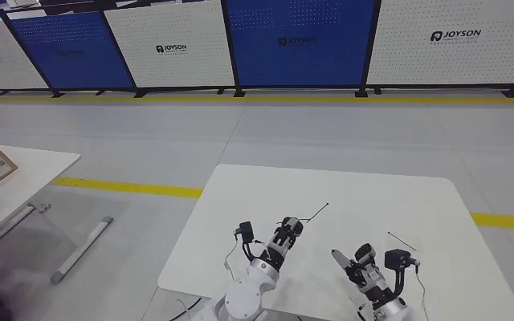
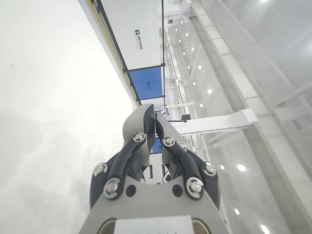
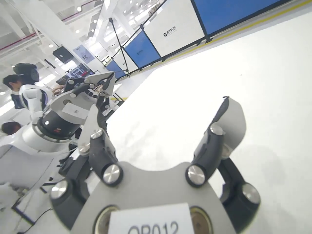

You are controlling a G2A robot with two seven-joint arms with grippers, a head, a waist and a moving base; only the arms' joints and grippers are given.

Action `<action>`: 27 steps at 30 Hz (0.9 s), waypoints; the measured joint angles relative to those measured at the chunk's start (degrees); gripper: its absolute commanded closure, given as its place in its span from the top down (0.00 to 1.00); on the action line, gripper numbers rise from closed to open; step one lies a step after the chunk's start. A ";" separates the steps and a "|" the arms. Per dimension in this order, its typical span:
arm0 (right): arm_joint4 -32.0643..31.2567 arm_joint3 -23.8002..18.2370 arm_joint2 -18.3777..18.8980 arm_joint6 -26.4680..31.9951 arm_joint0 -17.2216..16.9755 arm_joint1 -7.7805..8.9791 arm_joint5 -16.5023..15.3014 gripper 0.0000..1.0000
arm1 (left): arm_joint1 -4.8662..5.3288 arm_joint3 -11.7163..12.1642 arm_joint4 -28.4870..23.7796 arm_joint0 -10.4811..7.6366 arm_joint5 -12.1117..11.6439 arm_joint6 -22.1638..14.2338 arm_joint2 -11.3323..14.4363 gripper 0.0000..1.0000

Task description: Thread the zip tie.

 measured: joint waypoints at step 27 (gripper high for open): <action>-3.93 2.20 -2.02 7.83 3.06 -0.08 4.16 1.00 | -0.17 -1.44 -1.71 -0.12 1.71 -5.29 1.58 0.00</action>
